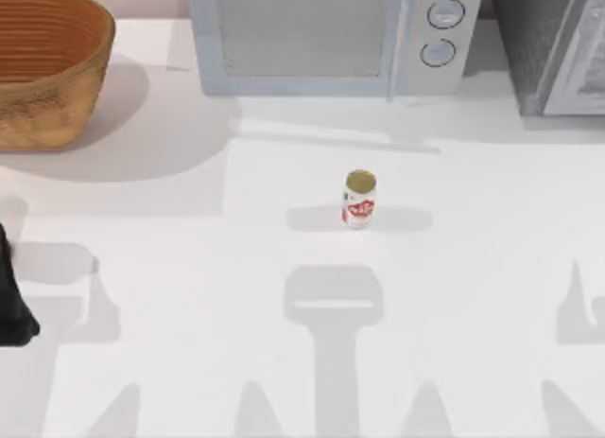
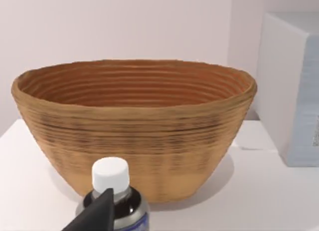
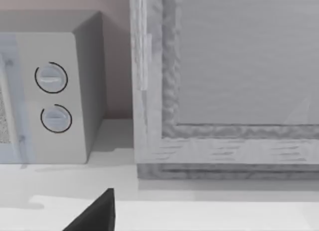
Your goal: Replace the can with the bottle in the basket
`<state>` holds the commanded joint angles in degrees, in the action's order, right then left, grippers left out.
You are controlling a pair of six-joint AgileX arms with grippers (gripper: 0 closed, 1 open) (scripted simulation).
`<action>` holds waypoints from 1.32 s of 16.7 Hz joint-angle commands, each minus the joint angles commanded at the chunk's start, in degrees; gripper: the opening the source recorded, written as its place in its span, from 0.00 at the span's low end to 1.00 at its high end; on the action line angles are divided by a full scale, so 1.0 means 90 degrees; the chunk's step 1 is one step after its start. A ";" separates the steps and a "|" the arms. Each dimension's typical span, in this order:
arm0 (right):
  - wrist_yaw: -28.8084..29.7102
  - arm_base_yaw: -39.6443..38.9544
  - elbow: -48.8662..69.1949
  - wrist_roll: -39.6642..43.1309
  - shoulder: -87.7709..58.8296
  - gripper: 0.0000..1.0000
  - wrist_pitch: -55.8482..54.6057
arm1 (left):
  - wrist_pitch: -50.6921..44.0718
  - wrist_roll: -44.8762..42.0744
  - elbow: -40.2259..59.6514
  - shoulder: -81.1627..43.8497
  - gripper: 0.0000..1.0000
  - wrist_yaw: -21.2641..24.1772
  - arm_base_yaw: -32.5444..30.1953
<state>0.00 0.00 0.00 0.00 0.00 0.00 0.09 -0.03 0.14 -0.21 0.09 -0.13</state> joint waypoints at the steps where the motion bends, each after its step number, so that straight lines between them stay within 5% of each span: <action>1: 0.0000 0.0000 0.0000 0.0000 0.0000 1.00 0.0000 | 0.0058 0.0004 0.0019 -0.0061 1.00 0.0027 0.0022; 22: 0.0000 0.0000 0.0000 0.0000 0.0000 1.00 0.0000 | 0.6355 -0.0361 0.0231 -0.7783 1.00 0.1761 0.1732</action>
<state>0.00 0.00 0.00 0.00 0.00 0.00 57.29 -3.28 2.22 -70.26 15.94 15.46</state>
